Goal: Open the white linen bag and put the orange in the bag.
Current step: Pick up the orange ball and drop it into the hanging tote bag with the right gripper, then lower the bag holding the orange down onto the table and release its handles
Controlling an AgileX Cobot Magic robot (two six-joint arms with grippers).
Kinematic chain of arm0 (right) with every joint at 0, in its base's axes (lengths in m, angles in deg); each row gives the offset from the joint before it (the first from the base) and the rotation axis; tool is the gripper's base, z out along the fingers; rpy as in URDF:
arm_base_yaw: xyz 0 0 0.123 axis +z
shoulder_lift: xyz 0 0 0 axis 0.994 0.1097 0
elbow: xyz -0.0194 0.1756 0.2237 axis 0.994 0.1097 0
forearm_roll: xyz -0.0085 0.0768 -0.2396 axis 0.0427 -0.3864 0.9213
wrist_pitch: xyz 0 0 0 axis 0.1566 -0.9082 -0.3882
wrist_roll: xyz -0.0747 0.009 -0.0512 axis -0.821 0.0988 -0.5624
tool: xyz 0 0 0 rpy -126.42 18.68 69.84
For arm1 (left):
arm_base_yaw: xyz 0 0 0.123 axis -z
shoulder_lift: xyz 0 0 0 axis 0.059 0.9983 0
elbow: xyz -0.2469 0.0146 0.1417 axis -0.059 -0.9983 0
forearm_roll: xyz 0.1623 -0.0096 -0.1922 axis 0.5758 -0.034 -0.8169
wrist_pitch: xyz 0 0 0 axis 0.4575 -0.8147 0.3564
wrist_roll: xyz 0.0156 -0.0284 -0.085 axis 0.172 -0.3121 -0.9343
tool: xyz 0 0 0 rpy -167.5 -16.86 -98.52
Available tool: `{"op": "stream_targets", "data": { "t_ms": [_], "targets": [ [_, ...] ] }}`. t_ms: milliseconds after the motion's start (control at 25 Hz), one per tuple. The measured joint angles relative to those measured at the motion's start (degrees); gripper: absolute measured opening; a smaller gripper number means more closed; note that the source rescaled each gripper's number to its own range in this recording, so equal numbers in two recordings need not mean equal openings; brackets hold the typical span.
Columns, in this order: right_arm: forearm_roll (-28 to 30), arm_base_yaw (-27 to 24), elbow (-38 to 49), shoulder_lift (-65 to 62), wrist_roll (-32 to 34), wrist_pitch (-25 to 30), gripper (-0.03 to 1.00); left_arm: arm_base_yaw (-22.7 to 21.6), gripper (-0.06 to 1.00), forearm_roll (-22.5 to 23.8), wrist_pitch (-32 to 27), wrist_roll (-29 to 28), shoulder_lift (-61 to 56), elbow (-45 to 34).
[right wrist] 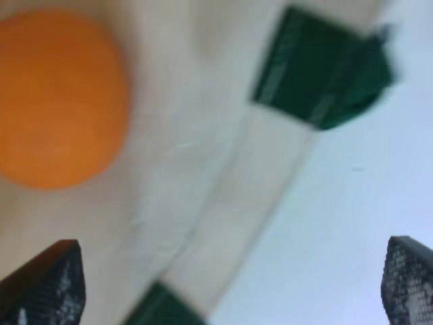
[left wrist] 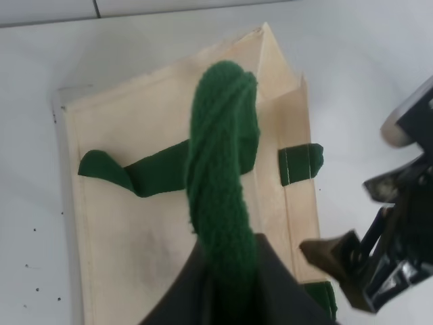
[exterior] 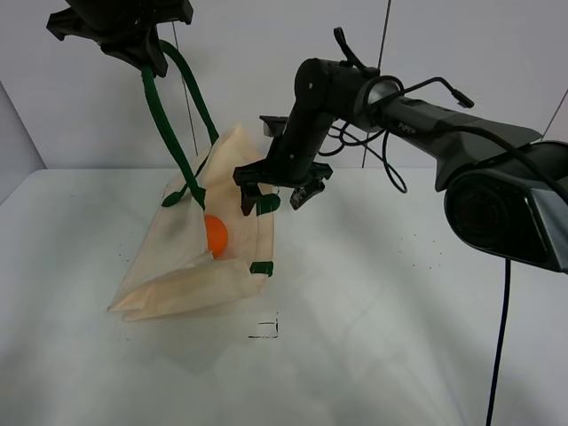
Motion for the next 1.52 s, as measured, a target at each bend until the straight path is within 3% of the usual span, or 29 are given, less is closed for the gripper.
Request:
{"op": "stream_targets", "data": {
  "t_ms": [200, 360, 1120, 1520],
  "targets": [
    [5.3, -0.6, -0.1, 0.0, 1.8, 0.2, 1.00, 0.0, 0.00, 0.0, 0.0, 0.0, 0.0, 0.0],
    [6.2, -3.5, -0.1, 0.0, 1.9, 0.2, 1.00, 0.0, 0.00, 0.0, 0.0, 0.0, 0.0, 0.0],
    [12.9, -27.0, -0.1, 0.0, 0.2, 0.2, 1.00, 0.0, 0.00, 0.0, 0.0, 0.0, 0.0, 0.0],
    [11.9, -28.2, 2.7, -2.1, -0.6, 0.2, 1.00, 0.0, 0.00, 0.0, 0.0, 0.0, 0.0, 0.0]
  ]
}}
